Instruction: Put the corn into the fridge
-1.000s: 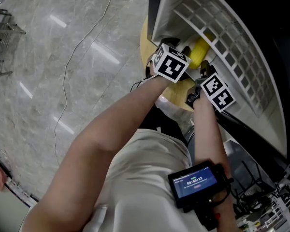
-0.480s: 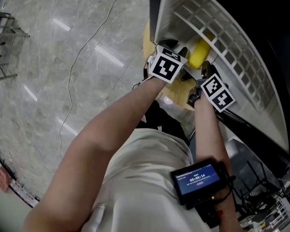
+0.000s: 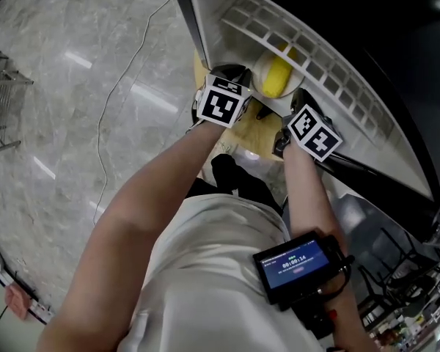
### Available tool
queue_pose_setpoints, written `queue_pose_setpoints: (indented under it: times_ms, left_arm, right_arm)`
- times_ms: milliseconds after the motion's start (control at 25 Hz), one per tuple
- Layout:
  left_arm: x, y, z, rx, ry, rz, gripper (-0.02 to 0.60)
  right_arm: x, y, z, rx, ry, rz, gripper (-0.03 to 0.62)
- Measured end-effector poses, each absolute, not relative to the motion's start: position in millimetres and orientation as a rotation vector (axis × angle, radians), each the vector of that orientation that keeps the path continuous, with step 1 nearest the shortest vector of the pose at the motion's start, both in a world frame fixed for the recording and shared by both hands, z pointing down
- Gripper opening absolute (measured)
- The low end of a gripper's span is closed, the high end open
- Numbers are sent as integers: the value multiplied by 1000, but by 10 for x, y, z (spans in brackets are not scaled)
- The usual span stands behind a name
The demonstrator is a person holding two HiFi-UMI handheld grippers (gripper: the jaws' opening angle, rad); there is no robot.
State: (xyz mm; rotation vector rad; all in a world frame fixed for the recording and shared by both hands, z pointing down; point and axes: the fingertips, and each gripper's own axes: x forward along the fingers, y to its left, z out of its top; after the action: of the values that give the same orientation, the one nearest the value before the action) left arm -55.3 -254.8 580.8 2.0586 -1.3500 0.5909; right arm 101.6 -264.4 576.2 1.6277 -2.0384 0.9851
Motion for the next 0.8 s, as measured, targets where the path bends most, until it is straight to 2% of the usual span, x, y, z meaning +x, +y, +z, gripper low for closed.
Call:
queue_pose_setpoints:
  times_ms: [80,160,800]
  left_arm:
    - [-574,-2553,5743,2079,-1366,580,10]
    - [-594,-2519,5675,2088,-1369,567,9]
    - [-697,-2069,5307,2156,-1341,407,8]
  right_arm:
    - [988,-2657,5745,1614,-2059,983,38]
    - [953,-2639,5706,1603,-2075,981,8]
    - [716,-2437,5419,1497,-2237,993,8]
